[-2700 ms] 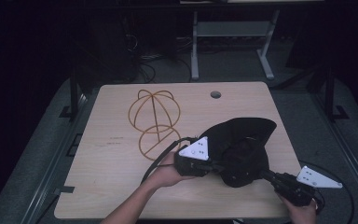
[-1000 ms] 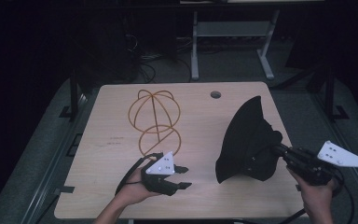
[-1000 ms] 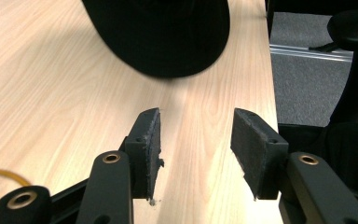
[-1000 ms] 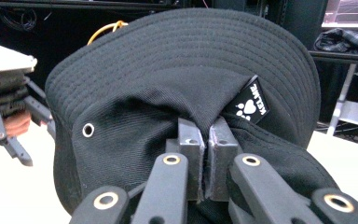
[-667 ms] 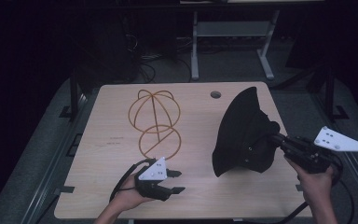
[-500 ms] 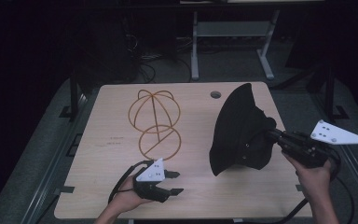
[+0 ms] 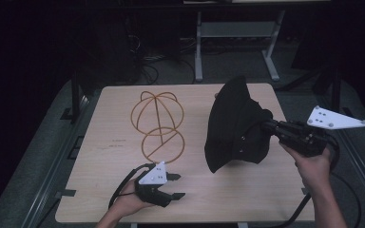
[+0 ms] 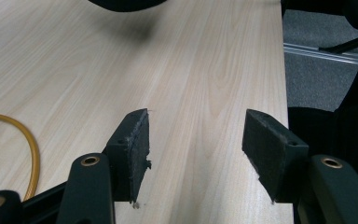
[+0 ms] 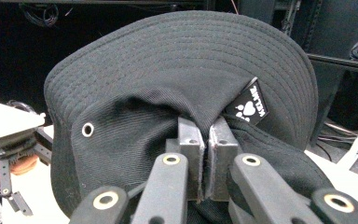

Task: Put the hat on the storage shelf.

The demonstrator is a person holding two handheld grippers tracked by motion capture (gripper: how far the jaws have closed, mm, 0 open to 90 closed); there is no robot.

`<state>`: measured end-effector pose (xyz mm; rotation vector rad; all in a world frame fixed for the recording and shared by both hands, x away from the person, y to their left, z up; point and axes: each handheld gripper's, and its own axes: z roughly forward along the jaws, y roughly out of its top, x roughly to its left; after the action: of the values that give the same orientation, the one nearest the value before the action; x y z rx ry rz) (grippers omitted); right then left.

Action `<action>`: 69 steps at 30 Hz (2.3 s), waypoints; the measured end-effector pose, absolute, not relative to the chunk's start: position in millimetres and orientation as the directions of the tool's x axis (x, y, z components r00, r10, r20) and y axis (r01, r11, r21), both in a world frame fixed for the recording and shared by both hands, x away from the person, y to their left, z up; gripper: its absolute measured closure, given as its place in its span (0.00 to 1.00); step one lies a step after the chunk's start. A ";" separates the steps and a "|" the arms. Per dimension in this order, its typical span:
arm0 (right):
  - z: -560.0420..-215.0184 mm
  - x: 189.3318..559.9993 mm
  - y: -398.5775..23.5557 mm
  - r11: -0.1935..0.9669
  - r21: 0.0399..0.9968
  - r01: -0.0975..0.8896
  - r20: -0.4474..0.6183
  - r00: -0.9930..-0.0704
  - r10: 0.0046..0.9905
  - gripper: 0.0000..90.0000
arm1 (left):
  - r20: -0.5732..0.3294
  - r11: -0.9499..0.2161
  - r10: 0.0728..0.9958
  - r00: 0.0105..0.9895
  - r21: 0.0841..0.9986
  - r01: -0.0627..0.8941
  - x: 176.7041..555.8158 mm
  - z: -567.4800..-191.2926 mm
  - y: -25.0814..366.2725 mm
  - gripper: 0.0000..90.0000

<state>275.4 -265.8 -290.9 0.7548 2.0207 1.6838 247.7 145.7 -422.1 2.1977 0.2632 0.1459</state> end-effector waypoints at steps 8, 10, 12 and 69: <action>-272.0 287.5 -248.1 0.152 0.979 0.138 0.017 -0.791 0.611 0.96 | -0.015 -0.566 0.235 0.972 0.811 0.149 249.4 -423.0 145.5 0.45; -267.7 290.6 -243.2 0.157 0.978 0.134 0.012 -0.796 0.605 0.96 | -0.009 -0.572 0.231 0.973 0.808 0.143 249.7 -423.5 145.3 0.44; -263.3 293.7 -237.9 0.165 0.977 0.134 0.008 -0.799 0.602 0.96 | -0.009 -0.568 0.232 0.973 0.810 0.144 249.0 -423.9 144.7 0.44; -188.5 388.0 -78.2 0.261 0.950 0.174 0.041 -0.894 0.446 0.95 | 0.027 -0.613 0.219 0.975 0.782 0.116 246.1 -430.5 139.4 0.42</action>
<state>388.0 -78.2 -188.5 0.5768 2.2965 1.6820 246.1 139.4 -430.5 2.2359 0.2334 0.1489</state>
